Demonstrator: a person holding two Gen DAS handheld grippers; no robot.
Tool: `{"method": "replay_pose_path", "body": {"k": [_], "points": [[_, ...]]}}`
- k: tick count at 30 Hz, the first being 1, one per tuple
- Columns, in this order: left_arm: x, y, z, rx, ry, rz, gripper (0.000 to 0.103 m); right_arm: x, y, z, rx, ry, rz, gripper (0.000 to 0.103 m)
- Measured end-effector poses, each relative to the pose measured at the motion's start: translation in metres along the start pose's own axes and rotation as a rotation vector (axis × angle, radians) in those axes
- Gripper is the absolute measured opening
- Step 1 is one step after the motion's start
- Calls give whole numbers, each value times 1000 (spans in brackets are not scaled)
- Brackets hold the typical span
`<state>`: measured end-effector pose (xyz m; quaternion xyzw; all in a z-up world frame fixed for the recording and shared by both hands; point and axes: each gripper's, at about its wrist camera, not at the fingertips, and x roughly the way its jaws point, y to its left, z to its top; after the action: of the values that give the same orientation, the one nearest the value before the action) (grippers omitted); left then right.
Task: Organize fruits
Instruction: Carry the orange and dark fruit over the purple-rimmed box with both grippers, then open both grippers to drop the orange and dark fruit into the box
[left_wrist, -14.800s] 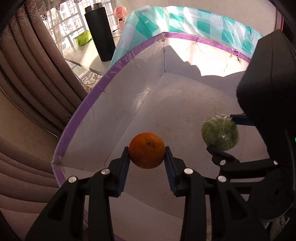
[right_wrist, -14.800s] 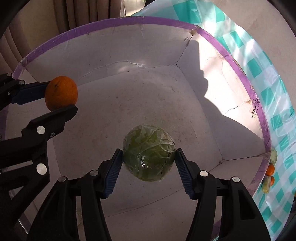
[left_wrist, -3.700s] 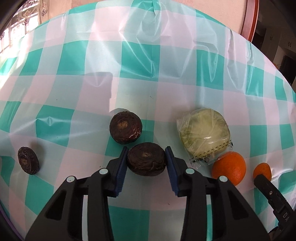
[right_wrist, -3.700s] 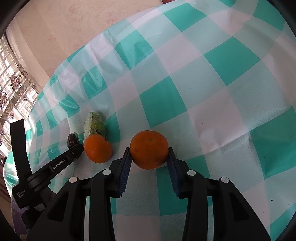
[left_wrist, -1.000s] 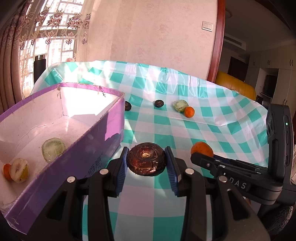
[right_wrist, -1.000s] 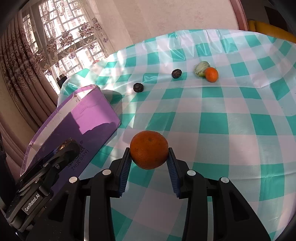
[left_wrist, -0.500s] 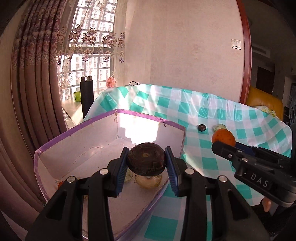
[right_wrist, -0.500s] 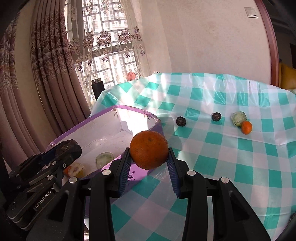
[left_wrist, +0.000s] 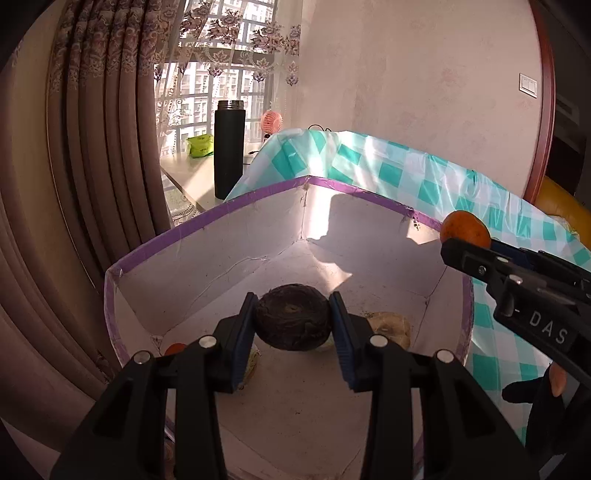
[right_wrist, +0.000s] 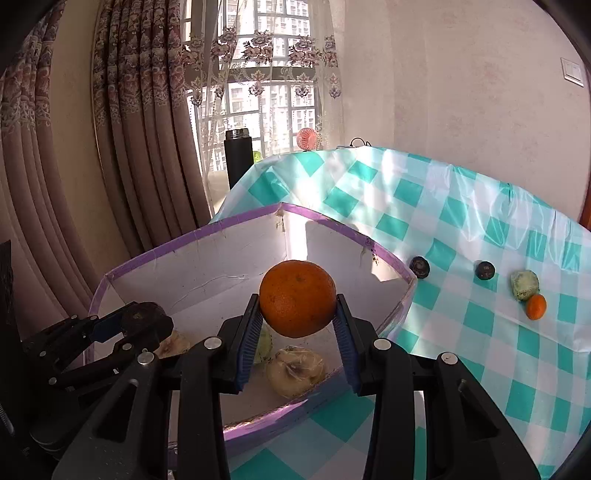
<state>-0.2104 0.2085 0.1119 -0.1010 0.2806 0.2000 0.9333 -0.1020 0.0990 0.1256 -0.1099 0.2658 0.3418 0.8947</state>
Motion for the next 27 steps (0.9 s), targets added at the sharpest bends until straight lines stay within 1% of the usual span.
{"method": "replay_pose_path", "body": {"k": [2,5,7,12,14,16,17,20,21,22,24,27], "points": [[5,1,2,11,19,7,39,10,6,2,-19,29,0,39],[15,3,3,30,64,15,39,29,14,5,-51,98,-4,39],[22,5,3,37,102,17,39,41,22,4,-88,152,-21,39],[41,9,-2,58,219,24,40,68,37,-5,-161,282,-61,39],[44,7,-4,86,239,38,40,75,42,-10,-184,319,-74,39],[45,7,-5,90,254,35,41,78,47,-14,-225,331,-109,40],[46,6,-5,96,267,38,43,79,48,-14,-224,339,-110,40],[49,4,-6,106,291,48,44,81,49,-16,-243,359,-140,41],[49,4,-6,106,295,48,45,81,48,-16,-243,357,-151,44],[48,4,-6,104,296,48,45,81,45,-16,-234,355,-160,50],[47,4,-6,100,292,43,48,80,41,-16,-217,352,-148,52],[47,3,-6,102,292,42,49,79,40,-17,-214,346,-148,52]]}}
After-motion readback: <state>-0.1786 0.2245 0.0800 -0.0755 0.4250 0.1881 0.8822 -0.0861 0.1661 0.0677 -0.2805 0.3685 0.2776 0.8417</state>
